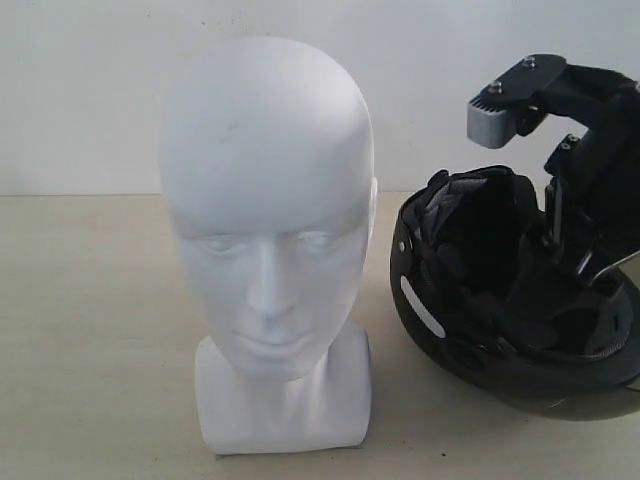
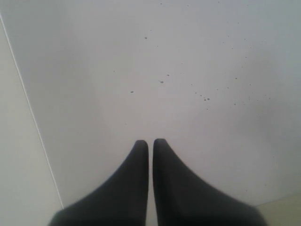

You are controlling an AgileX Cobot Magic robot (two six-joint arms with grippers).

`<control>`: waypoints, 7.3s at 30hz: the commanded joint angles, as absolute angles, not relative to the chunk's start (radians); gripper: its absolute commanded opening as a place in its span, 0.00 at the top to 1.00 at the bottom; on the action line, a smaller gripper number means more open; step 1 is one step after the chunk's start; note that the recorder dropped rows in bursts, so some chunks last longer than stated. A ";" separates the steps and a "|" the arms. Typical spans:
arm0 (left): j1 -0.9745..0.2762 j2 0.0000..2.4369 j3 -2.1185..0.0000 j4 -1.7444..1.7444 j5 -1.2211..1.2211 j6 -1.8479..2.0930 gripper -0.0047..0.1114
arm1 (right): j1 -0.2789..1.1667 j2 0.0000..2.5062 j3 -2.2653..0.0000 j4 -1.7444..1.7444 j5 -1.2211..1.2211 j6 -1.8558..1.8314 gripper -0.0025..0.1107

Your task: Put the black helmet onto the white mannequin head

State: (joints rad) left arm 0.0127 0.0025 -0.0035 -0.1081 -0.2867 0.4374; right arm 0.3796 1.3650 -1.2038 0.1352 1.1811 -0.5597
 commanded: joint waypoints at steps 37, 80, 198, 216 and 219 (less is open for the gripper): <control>0.011 0.000 0.000 -0.111 -0.292 0.438 0.92 | 0.381 1.737 -1.116 0.117 0.854 -0.682 0.89; 0.011 0.000 0.000 -0.111 -0.292 0.438 0.92 | 0.381 1.203 -1.237 0.152 0.393 -0.392 0.98; 0.011 0.000 0.000 -0.111 -0.292 0.438 0.92 | 0.588 1.156 -0.986 -0.289 -1.221 1.503 0.98; 0.011 0.000 0.000 -0.111 -0.292 0.438 0.92 | 0.803 1.368 -1.089 -0.274 -1.221 1.351 0.98; 0.011 0.000 0.000 -0.111 -0.292 0.438 0.92 | 0.803 1.385 -1.089 -0.283 -1.221 1.347 0.98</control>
